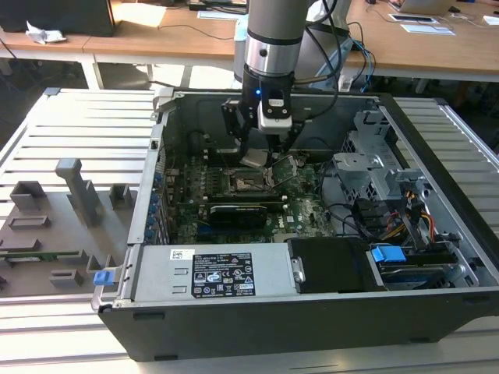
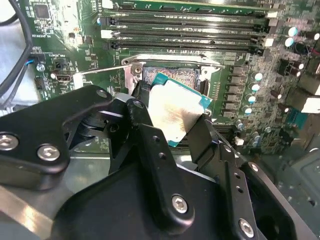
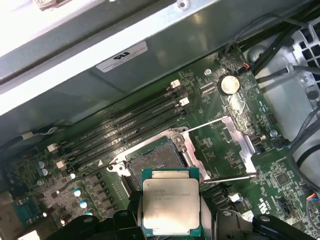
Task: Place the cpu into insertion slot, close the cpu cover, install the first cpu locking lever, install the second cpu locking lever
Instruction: 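Place the cpu into insertion slot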
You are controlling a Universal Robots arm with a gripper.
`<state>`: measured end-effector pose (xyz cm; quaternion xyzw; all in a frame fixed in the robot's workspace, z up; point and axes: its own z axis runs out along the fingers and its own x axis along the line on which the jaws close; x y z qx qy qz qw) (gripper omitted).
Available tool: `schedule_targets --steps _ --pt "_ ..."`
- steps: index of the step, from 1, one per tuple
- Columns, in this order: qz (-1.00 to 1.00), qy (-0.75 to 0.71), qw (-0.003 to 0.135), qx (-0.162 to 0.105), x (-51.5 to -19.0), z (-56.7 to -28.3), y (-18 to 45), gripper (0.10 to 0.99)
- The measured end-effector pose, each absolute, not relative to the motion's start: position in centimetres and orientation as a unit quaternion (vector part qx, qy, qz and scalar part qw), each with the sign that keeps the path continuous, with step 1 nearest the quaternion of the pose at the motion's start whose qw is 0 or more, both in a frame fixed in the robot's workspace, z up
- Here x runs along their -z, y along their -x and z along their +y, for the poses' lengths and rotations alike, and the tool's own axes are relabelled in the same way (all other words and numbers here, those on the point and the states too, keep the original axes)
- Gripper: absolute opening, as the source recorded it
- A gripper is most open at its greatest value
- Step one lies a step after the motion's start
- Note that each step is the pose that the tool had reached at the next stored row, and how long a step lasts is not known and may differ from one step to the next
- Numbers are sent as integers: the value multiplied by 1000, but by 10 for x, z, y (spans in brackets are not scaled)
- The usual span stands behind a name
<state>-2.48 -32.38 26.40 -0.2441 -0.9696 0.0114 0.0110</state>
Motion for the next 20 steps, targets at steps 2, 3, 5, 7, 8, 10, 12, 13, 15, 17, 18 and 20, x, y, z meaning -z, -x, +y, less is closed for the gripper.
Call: schedule_targets --steps 2,3,5,7,8,10,12,13,15,17,18,20 --pt "-967 254 11 -11 -264 -324 25 541" --pt "-966 259 11 -11 -264 -324 25 541" --pt "-963 271 11 -11 -264 -324 25 541" --pt "-959 281 11 -11 -264 -324 25 541" --pt "-957 290 11 -11 -264 -324 25 541" --pt "-952 306 11 -11 -264 -324 25 541" --pt "-949 315 12 -11 -264 -324 24 541" --pt "-947 322 12 -12 -264 -324 24 541" --pt "-940 340 12 -12 -264 -324 24 541" --pt "-935 355 12 -12 -264 -324 24 541" --pt "-932 363 12 -12 -264 -324 24 541" --pt "-928 373 12 -12 -264 -324 24 541"
